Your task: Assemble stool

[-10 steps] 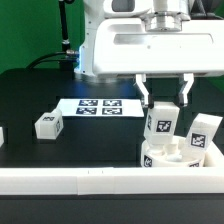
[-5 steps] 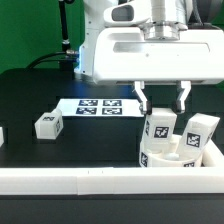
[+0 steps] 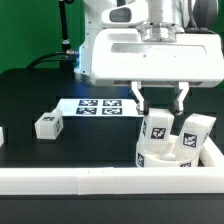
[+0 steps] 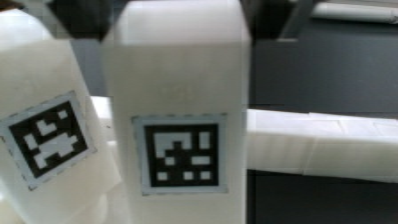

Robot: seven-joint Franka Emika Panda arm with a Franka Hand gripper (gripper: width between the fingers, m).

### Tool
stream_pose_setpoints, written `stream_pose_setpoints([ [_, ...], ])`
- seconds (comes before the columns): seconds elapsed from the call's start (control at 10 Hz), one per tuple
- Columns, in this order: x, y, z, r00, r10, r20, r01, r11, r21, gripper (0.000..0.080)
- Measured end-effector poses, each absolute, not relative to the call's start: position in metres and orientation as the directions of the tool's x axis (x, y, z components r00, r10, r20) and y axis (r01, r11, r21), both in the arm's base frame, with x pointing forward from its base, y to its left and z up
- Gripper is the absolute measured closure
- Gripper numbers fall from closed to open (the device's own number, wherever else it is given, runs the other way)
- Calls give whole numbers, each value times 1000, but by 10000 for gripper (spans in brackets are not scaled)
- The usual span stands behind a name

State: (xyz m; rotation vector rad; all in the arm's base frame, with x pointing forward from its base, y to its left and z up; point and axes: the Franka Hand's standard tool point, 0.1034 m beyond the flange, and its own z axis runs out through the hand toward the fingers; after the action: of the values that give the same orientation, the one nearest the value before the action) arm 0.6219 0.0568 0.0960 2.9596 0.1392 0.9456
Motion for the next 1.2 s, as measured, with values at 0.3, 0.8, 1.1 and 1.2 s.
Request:
stream_pose_setpoints([
  [0.3,624,53,103,813,97,574,78,-995,59,190],
  [0.8,627,41,139,804,106,585,84,-994,65,150],
  [1.1,625,43,132,828,105,550,90,-994,55,150],
  [1.2,623,42,127,833,118,540,100,-993,62,150],
])
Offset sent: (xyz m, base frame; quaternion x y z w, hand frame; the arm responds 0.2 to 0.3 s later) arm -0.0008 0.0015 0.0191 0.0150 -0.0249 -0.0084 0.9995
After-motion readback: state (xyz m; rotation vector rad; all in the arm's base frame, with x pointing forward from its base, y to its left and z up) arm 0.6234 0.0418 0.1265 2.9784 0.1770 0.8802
